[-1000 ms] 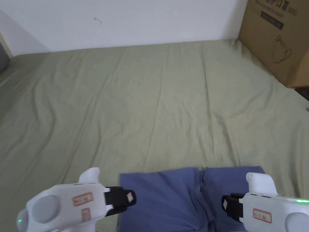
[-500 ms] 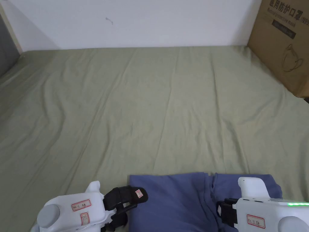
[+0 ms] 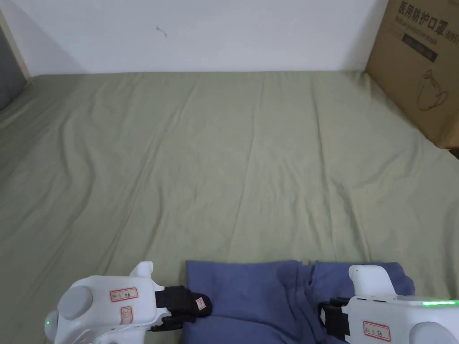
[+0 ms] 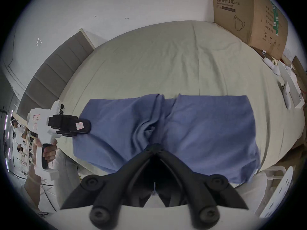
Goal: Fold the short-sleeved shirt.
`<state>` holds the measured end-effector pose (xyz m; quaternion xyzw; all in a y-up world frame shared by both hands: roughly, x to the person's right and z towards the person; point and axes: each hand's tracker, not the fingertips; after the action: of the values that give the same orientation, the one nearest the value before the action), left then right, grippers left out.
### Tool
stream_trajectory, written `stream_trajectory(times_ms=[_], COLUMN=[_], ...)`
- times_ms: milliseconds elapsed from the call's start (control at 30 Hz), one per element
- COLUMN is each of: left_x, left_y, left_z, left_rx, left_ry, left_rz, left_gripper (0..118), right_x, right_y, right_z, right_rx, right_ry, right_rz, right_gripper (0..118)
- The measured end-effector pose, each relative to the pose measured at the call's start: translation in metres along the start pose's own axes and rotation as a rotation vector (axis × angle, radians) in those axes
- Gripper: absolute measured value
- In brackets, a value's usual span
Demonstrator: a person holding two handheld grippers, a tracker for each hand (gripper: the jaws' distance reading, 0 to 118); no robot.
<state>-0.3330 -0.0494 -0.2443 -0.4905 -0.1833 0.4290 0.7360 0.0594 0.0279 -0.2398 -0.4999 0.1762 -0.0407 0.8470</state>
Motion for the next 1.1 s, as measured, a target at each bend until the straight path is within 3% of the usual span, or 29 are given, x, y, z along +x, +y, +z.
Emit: stream_trajectory(times_ms=[133,333,467,633,767,1100], left_x=[-0.008,-0.038,-0.041,-0.030,0.007,0.153], left_y=[0.007,0.011,0.006,0.000,-0.001,-0.002], left_z=[0.047,0.140,0.169,0.171,0.164,0.123], left_rx=[0.043,0.120,0.123,0.139,0.156,0.168], left_ry=[0.164,0.343,0.449,0.435,0.513,0.310], left_rz=[-0.086,-0.070,-0.067,-0.053,-0.115,-0.392], left_gripper=[9,9,9,9,9,9], right_x=[-0.002,-0.004,-0.007,-0.006,-0.002,0.029], right_y=[0.001,-0.002,-0.008,-0.015,-0.017,-0.016], right_z=[0.002,-0.003,-0.006,-0.008,-0.006,0.002], right_rx=[0.008,-0.001,-0.010,-0.018,-0.022,0.017], right_ry=[0.009,0.022,0.036,0.049,0.047,0.045], right_rz=[0.004,0.001,0.002,-0.009,-0.014,-0.095], right_gripper=[0,0,0,0,0,0])
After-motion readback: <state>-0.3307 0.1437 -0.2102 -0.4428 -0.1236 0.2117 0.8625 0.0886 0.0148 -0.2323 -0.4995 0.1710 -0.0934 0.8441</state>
